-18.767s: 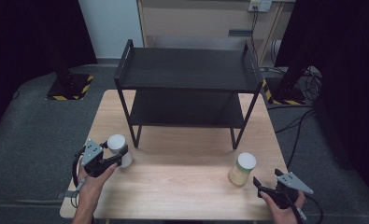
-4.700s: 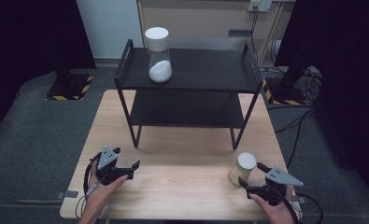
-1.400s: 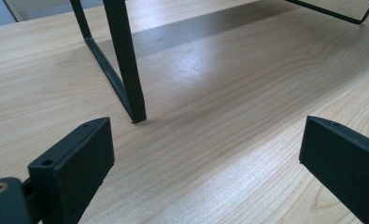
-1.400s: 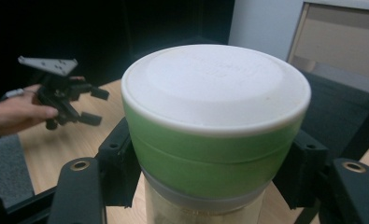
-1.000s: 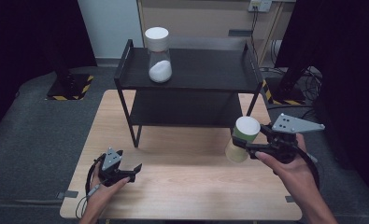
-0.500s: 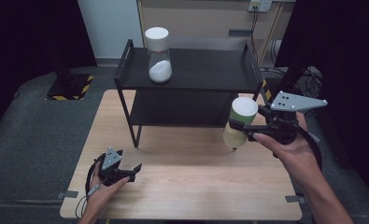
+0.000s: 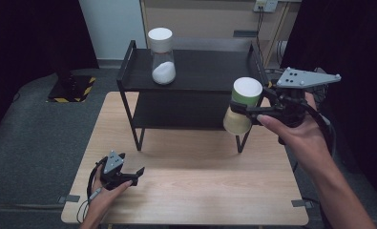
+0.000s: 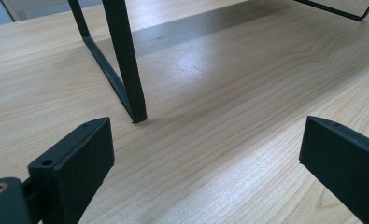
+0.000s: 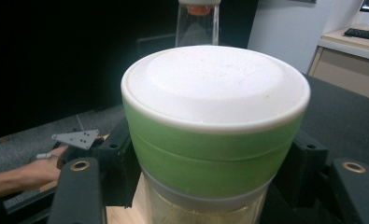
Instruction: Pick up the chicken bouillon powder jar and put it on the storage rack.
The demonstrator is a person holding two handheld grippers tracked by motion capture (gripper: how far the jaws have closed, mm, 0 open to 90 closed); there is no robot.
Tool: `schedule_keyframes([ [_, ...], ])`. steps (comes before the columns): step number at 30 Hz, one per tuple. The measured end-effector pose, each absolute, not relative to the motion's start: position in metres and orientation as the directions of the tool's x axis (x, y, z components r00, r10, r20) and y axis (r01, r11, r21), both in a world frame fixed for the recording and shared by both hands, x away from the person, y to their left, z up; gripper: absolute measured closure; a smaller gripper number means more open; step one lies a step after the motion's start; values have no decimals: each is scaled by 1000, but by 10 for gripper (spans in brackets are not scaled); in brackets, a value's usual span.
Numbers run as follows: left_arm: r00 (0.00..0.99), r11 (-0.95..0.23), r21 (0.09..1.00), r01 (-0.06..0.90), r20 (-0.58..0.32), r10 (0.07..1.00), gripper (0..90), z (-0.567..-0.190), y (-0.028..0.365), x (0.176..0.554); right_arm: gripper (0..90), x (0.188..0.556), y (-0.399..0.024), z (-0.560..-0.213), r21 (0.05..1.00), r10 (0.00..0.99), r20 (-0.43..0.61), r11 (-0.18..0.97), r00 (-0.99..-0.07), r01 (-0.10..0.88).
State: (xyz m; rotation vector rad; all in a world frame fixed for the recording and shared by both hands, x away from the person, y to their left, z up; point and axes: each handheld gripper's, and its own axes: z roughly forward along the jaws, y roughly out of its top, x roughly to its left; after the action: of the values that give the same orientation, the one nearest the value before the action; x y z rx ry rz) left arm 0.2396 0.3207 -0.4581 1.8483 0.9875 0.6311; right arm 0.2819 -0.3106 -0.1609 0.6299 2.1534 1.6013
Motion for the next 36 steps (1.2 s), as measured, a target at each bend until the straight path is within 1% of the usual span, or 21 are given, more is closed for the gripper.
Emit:
schedule_keyframes([
  [9, 553, -265, 891, 369, 19, 833, 21, -459, 318, 241, 351, 290, -308, -145, 970, 575, -22, 210, -818, 121],
  [20, 559, -272, 888, 370, 21, 829, 21, -460, 317, 241, 351, 311, -295, -127, 966, 613, -58, 234, -788, 111],
  [36, 560, -273, 886, 376, 17, 828, 21, -462, 318, 242, 351, 354, -272, -126, 968, 653, -63, 223, -755, 112],
])
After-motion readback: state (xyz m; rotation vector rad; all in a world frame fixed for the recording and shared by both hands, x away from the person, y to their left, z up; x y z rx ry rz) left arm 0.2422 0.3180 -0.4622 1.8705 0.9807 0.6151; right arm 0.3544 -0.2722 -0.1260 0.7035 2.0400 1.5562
